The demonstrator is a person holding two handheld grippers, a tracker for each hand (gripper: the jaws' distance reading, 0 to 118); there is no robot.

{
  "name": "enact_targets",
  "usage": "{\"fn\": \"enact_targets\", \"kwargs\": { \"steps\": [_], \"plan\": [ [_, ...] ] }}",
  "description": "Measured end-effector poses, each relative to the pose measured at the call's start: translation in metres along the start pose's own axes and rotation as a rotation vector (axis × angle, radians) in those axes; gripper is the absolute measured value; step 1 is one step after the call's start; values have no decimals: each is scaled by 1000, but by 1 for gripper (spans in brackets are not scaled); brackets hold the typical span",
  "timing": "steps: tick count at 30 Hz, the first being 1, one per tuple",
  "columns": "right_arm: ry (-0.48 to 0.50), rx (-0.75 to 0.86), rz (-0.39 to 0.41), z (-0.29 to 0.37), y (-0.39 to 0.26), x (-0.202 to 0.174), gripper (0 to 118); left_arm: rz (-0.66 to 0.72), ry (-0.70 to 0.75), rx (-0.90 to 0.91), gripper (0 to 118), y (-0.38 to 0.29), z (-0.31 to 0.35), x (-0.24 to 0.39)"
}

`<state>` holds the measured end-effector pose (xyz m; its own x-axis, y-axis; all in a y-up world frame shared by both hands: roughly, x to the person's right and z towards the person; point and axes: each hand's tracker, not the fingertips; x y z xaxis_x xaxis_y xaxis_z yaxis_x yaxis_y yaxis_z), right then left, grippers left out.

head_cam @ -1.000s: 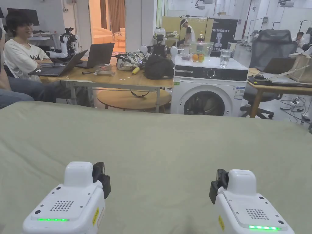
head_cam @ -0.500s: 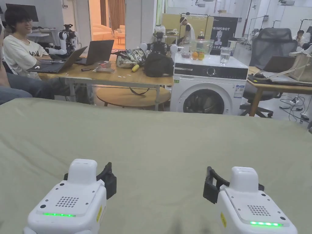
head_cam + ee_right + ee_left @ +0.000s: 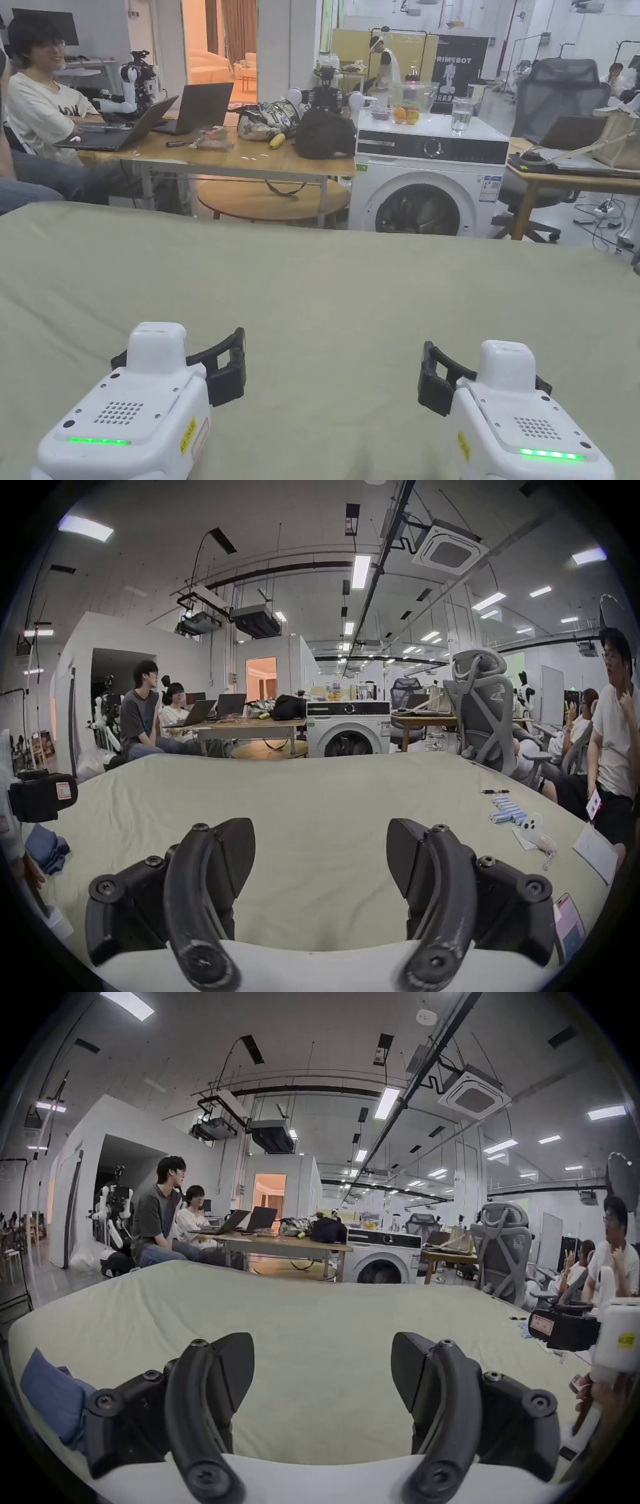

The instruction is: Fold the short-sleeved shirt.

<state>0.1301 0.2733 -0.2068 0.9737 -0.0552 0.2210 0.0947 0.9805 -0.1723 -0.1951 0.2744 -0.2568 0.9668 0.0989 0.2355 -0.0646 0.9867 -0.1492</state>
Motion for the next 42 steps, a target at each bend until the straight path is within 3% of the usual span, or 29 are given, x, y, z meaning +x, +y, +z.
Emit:
{"fn": "enact_targets", "kwargs": {
  "steps": [3, 8, 12, 15, 21, 27, 36, 42],
  "plan": [
    [50, 2, -20, 0, 1, 2, 80, -2, 19, 18, 83, -1, 0, -1],
    [5, 3, -27, -3, 1, -2, 80, 9, 55, -5, 83, -2, -5, -5],
    [40, -21, -103, -5, 5, 2, 80, 42, 47, -21, 83, -2, -7, -12],
    [10, -33, -124, -8, 9, 1, 80, 20, 46, -24, 83, -2, -8, -12],
    [-18, -41, -122, -9, 14, -3, 80, -35, 65, -17, 83, 2, -7, -11],
    [-62, -43, -49, -6, 17, -18, 80, -8, 68, -19, 83, 4, -8, -14],
    [-32, -76, -115, -8, 21, -14, 80, 0, 64, -33, 83, 4, -6, -14],
    [-51, -77, -71, -9, 18, -17, 83, -6, 81, -15, 83, 4, -5, -11]
  ]
}}
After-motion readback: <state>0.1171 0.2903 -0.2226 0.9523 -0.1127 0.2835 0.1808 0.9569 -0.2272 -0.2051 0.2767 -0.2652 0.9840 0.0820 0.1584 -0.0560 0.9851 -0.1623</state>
